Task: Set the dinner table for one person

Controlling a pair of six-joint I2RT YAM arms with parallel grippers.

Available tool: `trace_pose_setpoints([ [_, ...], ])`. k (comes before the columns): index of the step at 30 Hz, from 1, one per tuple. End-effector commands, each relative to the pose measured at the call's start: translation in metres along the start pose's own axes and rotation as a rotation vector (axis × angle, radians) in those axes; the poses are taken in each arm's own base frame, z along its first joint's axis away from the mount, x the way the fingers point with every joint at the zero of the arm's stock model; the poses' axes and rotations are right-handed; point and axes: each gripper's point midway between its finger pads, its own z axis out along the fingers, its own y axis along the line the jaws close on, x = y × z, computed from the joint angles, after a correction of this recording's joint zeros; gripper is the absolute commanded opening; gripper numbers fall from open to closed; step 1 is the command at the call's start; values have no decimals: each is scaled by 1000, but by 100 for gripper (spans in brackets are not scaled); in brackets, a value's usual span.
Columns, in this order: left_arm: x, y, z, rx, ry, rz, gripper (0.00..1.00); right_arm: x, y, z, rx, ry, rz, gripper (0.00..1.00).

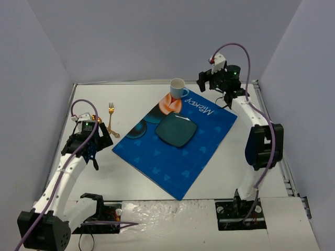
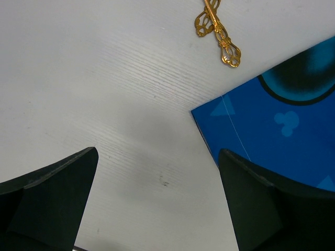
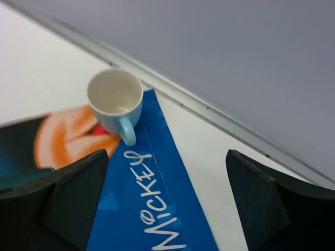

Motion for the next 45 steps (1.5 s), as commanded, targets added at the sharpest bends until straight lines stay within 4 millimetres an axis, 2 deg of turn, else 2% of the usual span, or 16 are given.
trace_pose_setpoints([
  [1,-48,-14,13,-24,-52,-130,97,-59,-11,-59,187,-122,296,100],
  [5,-68,-18,48,-56,-23,-185,97,-53,4,-87,208,-106,449,100],
  [8,-84,-27,76,-75,4,-208,97,-50,12,-112,237,-102,492,100],
  [9,-88,-30,83,-77,9,-209,97,-36,20,-116,233,-70,517,100],
  [13,-120,-56,120,-51,7,-156,92,-14,52,-138,179,-13,523,100],
  [15,-119,-61,137,-51,31,-111,89,-11,61,-146,162,-7,520,100],
  [16,-134,-72,144,-29,17,-81,87,-10,67,-157,152,-9,518,100],
  [18,-144,-87,157,-5,21,-24,83,-6,76,-170,134,-11,514,100],
  [19,-136,-86,166,-14,47,1,82,1,78,-170,129,6,515,100],
  [22,-138,-98,186,6,73,50,77,3,83,-184,129,8,497,100],
  [28,-131,-114,215,30,124,171,61,10,87,-197,124,29,477,100],
  [39,-109,-109,228,45,200,250,48,15,91,-203,123,41,479,100],
  [45,-94,-101,233,44,249,253,33,15,92,-205,119,39,479,100],
])
